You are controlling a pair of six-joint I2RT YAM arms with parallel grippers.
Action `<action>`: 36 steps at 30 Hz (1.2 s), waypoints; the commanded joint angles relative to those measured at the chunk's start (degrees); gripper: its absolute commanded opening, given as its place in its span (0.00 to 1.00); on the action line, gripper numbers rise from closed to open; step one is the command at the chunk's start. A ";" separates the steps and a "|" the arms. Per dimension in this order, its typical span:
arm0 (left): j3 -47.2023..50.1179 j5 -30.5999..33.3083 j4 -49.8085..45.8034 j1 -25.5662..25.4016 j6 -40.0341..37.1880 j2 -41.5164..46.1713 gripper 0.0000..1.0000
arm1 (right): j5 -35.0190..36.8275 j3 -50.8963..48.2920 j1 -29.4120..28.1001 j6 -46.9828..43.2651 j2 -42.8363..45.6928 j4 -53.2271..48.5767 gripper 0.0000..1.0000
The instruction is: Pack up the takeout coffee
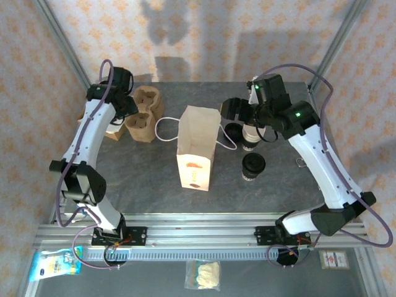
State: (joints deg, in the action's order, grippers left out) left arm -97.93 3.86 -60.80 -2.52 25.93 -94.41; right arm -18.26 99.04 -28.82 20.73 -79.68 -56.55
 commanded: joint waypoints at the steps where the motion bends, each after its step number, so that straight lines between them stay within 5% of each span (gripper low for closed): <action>1: 4.61 -6.14 7.08 2.98 -8.82 1.81 0.57 | -2.07 1.70 0.25 -0.58 -1.03 -1.02 0.86; 6: 9.00 -14.82 12.97 7.61 -10.85 2.46 0.52 | -2.80 3.30 0.25 -1.12 -1.60 -3.05 0.86; 13: 10.86 -19.11 15.07 8.51 -15.67 -1.30 0.45 | -2.70 2.76 0.25 -1.15 -1.58 -4.04 0.86; 36: 12.19 -19.32 20.11 8.87 -14.27 -3.72 0.26 | -2.54 3.00 0.17 0.43 -3.17 -4.44 0.85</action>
State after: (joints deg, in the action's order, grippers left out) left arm -86.54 -14.66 -42.06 6.07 11.05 -99.46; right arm -20.86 100.51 -28.82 20.95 -82.89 -60.23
